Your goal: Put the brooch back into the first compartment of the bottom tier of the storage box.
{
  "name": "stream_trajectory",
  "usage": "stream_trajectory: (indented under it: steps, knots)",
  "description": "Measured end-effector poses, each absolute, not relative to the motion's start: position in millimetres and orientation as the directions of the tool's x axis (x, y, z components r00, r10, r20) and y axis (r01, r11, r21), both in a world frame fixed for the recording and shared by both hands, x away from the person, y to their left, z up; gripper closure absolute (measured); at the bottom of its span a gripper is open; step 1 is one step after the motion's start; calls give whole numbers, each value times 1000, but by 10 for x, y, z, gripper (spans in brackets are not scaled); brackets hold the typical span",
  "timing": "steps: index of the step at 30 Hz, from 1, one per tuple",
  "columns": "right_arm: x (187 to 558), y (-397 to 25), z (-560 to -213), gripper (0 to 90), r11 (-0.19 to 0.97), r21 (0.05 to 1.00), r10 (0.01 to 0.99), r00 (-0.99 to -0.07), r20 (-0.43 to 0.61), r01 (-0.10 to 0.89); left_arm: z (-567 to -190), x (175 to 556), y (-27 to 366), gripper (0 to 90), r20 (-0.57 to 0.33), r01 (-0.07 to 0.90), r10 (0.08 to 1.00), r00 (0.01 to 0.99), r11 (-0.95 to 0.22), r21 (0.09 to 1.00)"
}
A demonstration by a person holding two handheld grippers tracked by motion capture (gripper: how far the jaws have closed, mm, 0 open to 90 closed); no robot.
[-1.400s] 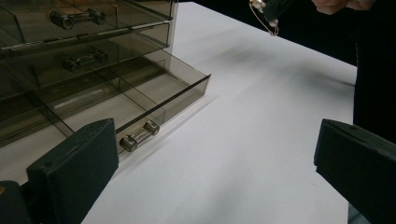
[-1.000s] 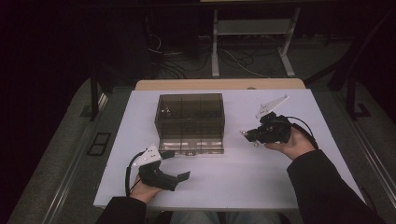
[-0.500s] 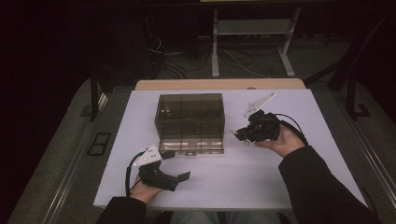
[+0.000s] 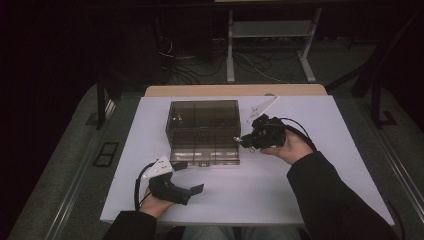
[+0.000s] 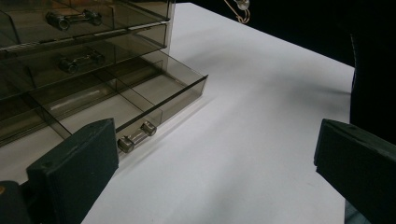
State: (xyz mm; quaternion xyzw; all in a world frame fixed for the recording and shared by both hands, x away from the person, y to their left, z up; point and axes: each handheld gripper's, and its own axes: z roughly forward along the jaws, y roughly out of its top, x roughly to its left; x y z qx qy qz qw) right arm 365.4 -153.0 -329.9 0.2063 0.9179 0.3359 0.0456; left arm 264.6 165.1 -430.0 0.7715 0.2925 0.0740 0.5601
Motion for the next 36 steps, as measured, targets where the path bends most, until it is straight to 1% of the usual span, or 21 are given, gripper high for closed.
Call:
stream_trajectory:
  steps: [7, 27, 36]
  knots:
    - [3707, -1383, -3283, 788, 701, 639, 379, -924, 45, 318, -4300, 2641, 1648, 0, -219, 373, 535, 816, -198, 906]
    - [3888, -957, -3269, 788, 697, 655, 342, -938, 54, 292, -4299, 2642, 1657, 0, -219, 372, 534, 817, -197, 907]
    - [3966, -748, -3327, 788, 697, 658, 325, -944, 65, 285, -4295, 2641, 1661, 0, -218, 371, 532, 818, -199, 907]
